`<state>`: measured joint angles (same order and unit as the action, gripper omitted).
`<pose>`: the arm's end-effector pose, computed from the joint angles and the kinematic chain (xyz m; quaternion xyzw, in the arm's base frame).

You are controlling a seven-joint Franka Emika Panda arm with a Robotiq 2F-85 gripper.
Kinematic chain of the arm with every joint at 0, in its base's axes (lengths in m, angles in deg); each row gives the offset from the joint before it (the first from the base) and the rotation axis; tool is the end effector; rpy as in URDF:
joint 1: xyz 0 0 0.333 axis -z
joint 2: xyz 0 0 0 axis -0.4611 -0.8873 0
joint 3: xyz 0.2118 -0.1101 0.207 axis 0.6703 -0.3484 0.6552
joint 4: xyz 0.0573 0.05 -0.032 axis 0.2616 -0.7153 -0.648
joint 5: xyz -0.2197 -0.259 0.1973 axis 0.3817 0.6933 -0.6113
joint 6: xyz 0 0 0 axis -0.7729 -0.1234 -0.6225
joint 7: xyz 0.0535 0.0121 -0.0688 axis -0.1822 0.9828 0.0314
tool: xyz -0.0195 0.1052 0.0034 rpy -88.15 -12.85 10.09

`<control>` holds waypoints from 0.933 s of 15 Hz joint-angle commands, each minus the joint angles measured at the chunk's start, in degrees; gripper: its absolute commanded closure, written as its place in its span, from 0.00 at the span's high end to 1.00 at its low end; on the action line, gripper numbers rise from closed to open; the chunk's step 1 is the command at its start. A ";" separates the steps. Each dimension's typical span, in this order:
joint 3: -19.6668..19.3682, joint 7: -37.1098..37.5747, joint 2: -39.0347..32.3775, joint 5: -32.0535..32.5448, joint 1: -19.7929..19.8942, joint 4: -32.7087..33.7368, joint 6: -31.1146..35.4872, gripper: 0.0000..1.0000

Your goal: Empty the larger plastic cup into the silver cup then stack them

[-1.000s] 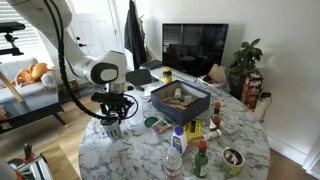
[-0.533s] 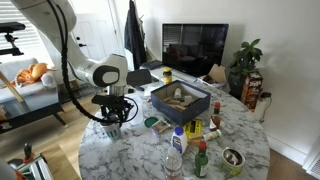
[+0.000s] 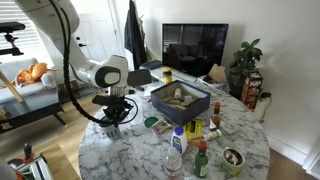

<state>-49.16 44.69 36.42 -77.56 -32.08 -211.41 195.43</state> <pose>0.4198 0.1129 0.1782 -0.9561 -0.2600 0.1275 0.0444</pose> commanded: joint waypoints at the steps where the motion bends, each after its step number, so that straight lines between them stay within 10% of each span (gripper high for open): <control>1: -0.73 3.81 0.88 2.77 -0.66 0.84 -2.69 0.00; 14: -5.53 6.81 25.22 -3.08 0.67 1.98 -20.23 0.01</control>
<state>-52.92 49.43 55.96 -77.49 -31.22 -209.89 179.09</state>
